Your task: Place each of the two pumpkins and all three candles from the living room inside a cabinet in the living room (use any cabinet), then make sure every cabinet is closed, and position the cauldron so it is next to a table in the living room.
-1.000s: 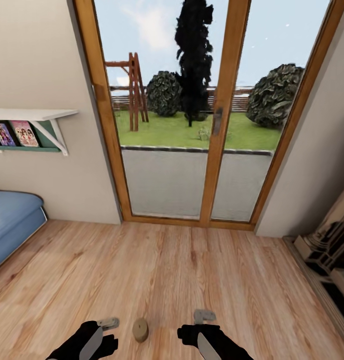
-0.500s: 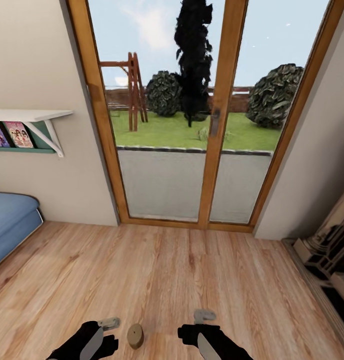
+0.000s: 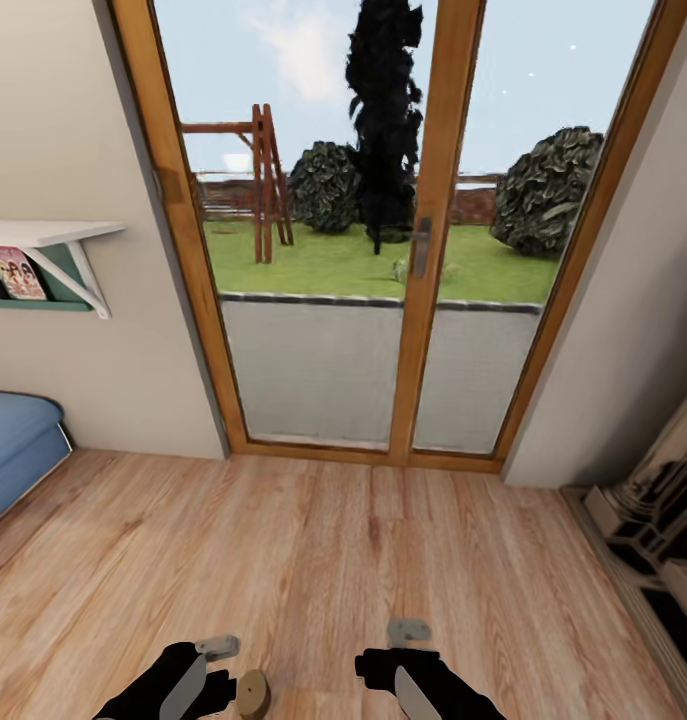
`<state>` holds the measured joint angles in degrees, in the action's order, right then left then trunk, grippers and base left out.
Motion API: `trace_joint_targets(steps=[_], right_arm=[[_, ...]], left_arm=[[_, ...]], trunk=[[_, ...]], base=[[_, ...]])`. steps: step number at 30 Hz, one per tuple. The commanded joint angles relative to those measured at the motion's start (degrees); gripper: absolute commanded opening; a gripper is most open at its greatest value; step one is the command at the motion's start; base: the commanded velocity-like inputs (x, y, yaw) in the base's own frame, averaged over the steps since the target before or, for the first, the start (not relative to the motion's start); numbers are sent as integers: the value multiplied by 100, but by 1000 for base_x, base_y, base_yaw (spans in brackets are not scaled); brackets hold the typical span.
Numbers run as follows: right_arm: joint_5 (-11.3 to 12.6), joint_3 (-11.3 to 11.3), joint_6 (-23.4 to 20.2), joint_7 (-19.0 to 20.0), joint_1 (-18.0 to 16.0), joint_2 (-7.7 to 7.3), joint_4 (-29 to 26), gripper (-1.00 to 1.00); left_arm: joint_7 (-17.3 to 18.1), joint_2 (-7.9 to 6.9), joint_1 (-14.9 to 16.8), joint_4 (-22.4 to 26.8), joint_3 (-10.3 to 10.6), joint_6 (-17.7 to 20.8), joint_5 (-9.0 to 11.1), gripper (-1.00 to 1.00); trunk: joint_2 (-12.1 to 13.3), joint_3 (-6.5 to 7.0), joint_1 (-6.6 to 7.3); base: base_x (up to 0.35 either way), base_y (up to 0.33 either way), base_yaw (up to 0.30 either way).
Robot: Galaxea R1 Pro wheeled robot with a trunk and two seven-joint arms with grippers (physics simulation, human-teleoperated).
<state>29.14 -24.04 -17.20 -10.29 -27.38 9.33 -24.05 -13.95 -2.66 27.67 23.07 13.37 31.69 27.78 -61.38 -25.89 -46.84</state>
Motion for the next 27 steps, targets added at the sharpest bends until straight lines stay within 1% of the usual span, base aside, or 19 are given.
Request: trace_joint_targets(steps=[1,14,25,27], right_arm=[[57,-48,-20,-52,-6,-3,-12,100],[56,-48,-20,-52,-5,-3,-12,100],[57,-48,-13,-52,-6,-9,-12,100],[57,-48,-13,-52,-5,-10,-12,100]], left_arm=[[-46,-6,2,13,43,22,61,100],[-46,-6,2,13,42,22,61,100],[-46,-6,2,26,42,13,54,100],[-46,-6,2,29,43,13,56,100]], trunk=[[-4,-6,-3],[-4,-6,-3],[-4,-6,-3],[-84,-42,-47]], base=[[249,-15,0],[203,-2,0],[19,0,0],[0,0,0]])
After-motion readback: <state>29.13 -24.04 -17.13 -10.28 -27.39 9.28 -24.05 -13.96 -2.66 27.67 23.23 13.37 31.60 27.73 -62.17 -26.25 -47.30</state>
